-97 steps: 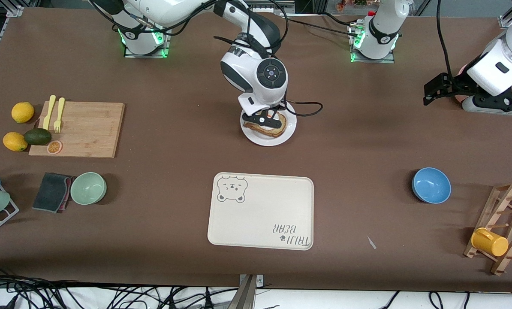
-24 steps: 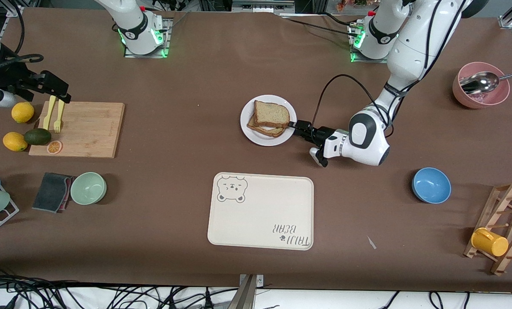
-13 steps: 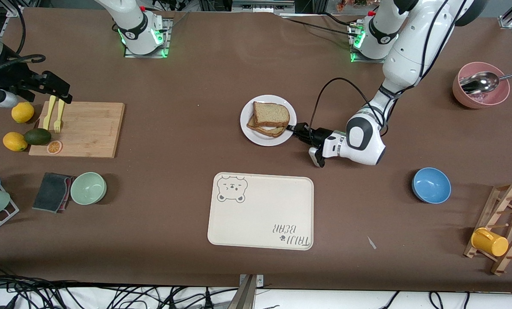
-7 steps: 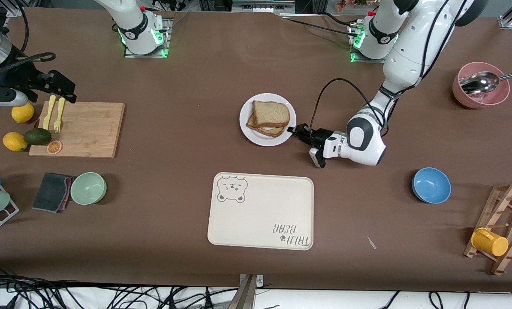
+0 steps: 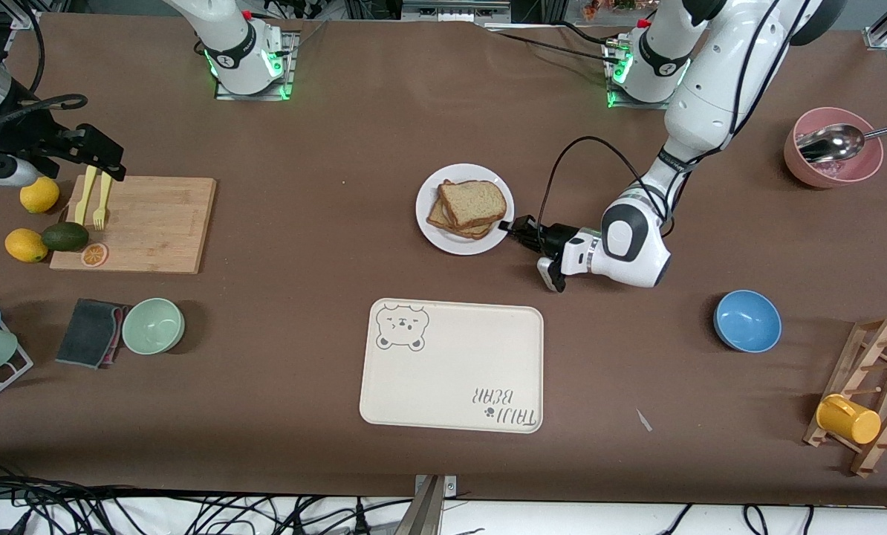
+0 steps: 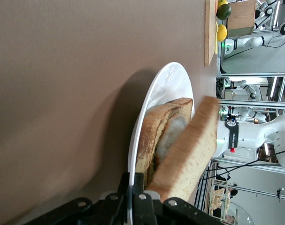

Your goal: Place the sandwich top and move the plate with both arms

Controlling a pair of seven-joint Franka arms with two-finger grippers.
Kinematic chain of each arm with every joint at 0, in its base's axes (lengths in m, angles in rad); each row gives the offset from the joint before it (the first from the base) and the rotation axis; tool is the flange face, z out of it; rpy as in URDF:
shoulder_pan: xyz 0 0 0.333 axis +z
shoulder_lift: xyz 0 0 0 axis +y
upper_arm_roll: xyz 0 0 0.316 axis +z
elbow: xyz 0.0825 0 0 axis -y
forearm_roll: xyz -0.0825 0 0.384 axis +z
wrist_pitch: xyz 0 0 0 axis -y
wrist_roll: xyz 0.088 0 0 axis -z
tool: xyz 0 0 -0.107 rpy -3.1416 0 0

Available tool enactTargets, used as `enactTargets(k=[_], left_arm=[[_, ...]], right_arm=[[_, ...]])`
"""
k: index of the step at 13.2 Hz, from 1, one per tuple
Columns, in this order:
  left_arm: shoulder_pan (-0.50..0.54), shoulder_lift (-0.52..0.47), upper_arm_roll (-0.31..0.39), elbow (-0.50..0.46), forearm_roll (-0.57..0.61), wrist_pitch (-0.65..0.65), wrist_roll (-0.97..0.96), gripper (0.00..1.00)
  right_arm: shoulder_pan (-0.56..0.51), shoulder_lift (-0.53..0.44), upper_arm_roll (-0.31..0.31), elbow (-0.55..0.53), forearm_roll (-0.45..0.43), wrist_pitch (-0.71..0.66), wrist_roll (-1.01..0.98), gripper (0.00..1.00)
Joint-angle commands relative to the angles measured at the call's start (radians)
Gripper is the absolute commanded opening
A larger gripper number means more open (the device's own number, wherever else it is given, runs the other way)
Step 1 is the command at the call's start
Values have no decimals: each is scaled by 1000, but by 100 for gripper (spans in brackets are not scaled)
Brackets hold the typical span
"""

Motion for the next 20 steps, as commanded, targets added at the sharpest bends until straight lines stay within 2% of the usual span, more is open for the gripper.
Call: enactTargets(k=[1,2,3,4,8,13,16,18,20], left_arm=[[7,-15,2,50,-35,-29,6,0],[5,-10,2,79,-37,-29,-12,0],[5,-8,2,118,-37,-29,-62,0],[5,-5,2,161,-35,-29,-118,0],[14,36,11,313,-34,-29,-294,0],[71,182,20,528,-59,-3,-380,0],[56,232,20,560,-188,87,-384,0],[16,260,20,588,-213,194,-385,0],[-4,280,20,614,-221,247,-399,0]], right_arm=[[-35,20,34,21,8,5,6,100],[-128,29,107,22,19,5,4,100],[-229,32,205,22,24,5,4,100],[-269,34,245,22,22,5,4,100],[-271,36,246,22,22,7,6,100],[-271,36,244,22,24,4,-8,100],[-270,34,247,21,24,-5,4,100],[-270,31,246,22,22,-7,0,100],[-270,29,246,21,22,-7,3,100]])
